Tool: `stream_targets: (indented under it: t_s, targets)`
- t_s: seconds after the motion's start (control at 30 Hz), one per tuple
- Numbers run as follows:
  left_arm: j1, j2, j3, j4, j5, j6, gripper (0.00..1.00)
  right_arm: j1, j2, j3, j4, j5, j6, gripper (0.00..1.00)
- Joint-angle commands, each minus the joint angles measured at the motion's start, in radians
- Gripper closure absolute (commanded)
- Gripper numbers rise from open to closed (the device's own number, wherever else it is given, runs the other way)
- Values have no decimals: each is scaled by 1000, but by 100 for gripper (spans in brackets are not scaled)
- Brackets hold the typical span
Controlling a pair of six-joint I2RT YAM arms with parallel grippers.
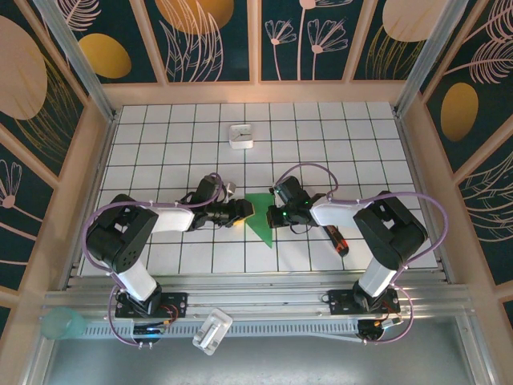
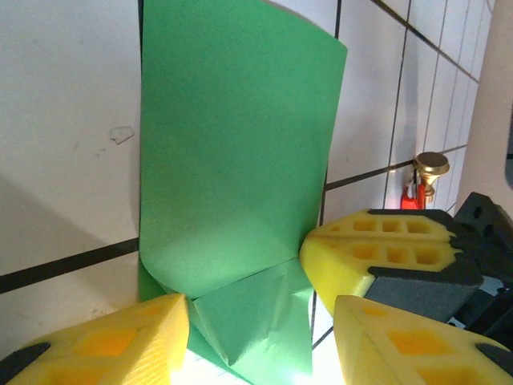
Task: Fold a paper plane with a square sheet of paper (pick it up from the middle)
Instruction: Fourth fold the wing at the center of the table.
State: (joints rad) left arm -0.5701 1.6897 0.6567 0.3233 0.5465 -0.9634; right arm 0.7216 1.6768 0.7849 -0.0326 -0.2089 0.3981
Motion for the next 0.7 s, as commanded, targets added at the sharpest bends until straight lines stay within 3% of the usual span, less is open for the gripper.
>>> stream_targets:
  t_s: [0.0, 0.2, 0.43, 0.67]
  targets:
    - [6, 6, -23, 54, 14, -53, 49, -2, 27, -25, -23, 46, -14, 100]
    - [7, -2, -5, -60, -66, -8, 50, -2, 26, -27, -23, 46, -16, 100]
    - [7, 12, 4, -80, -73, 4, 54, -2, 27, -29, -20, 46, -16, 100]
    - [8, 18, 21, -82, -65, 10, 66, -2, 26, -27, -25, 52, -18, 100]
